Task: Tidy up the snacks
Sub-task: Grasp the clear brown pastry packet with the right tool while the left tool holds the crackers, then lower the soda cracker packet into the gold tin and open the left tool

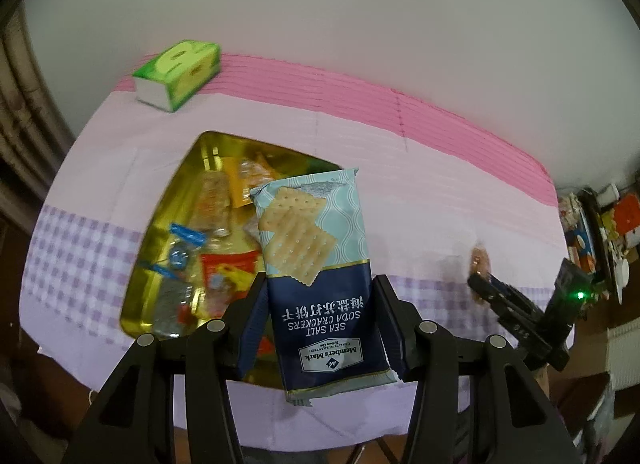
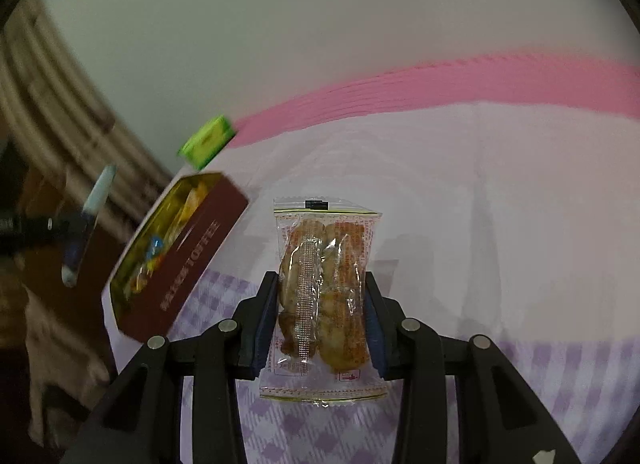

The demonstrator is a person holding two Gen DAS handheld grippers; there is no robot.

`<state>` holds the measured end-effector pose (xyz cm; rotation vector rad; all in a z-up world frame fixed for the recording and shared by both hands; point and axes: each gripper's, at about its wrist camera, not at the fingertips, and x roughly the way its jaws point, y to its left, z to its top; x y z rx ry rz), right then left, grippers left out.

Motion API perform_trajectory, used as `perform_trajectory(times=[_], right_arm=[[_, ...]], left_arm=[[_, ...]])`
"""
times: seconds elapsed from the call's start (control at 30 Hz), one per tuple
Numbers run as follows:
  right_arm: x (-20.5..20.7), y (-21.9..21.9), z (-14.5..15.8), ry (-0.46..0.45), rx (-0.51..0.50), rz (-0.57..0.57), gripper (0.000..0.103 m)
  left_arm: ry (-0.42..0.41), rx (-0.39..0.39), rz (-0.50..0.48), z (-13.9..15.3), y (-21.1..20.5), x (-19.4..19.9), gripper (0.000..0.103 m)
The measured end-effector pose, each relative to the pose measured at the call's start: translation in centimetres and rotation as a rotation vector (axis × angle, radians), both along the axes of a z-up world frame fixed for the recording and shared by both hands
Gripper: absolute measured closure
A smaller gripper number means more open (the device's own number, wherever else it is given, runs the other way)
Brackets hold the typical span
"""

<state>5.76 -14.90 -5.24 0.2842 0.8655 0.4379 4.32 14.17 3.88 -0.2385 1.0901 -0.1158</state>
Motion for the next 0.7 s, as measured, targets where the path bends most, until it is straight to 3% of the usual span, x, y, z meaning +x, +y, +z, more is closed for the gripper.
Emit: perform_trajectory(times=[0.37, 0.7], right_arm=[[-0.1, 0.7, -1.5, -0.012, -0.052, -0.098, 0.067], [-0.8, 0.4, -1.3, -0.023, -0.115, -0.096, 0.066]], left_arm=[[-0.021, 0.046, 0.025, -1.8, 2.9, -0.6, 0.052], [-0.052, 0.128, -0.042, -4.7, 2.3, 0.5, 0.052]])
